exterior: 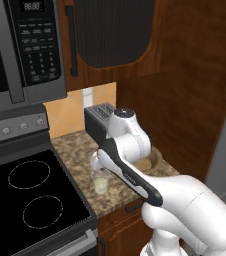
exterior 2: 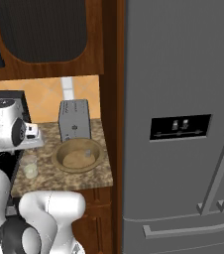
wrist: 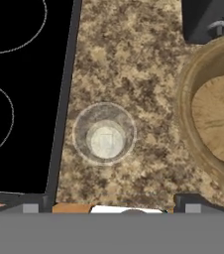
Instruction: Grab a lemon wedge from the fridge and one ice cube from the ice bowl, and put them in the glass of lemonade.
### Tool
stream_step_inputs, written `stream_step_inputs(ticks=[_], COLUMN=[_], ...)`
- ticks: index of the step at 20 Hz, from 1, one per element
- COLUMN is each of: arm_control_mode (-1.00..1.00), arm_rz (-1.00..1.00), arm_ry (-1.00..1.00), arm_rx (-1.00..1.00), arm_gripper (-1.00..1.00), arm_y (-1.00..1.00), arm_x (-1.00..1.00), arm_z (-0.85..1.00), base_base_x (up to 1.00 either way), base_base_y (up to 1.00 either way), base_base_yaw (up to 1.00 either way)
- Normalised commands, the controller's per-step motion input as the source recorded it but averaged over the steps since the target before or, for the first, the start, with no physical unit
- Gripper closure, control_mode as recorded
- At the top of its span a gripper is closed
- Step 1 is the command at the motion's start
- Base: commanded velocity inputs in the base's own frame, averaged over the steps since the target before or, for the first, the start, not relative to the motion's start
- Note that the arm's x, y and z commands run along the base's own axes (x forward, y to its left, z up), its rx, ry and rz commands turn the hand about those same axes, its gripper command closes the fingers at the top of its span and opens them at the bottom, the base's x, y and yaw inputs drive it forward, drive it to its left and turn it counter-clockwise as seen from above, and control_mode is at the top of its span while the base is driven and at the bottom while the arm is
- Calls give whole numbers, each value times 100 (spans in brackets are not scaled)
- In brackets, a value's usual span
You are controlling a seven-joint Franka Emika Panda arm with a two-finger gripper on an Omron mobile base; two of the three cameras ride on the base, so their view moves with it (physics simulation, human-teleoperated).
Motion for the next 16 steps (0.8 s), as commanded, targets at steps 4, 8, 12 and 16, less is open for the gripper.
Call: stream_step_inputs(ticks=[4,8,12,16], arm_control_mode=[-100,-100,-100,-100], arm_rz=[-5,-10,-23,-22], arm_ry=[10,24,6,-10], arm_rx=[0,-3,0,2], arm_gripper=[-100,-100,-100,-100], arm_y=[-76,-72,-82,-44], arm_x=[-21,-9,-42,-86], arm_z=[92,94,2,-15], base_base_x=[0,0,0,0], base_base_y=[0,0,0,0], base_base_yaw=[0,0,0,0])
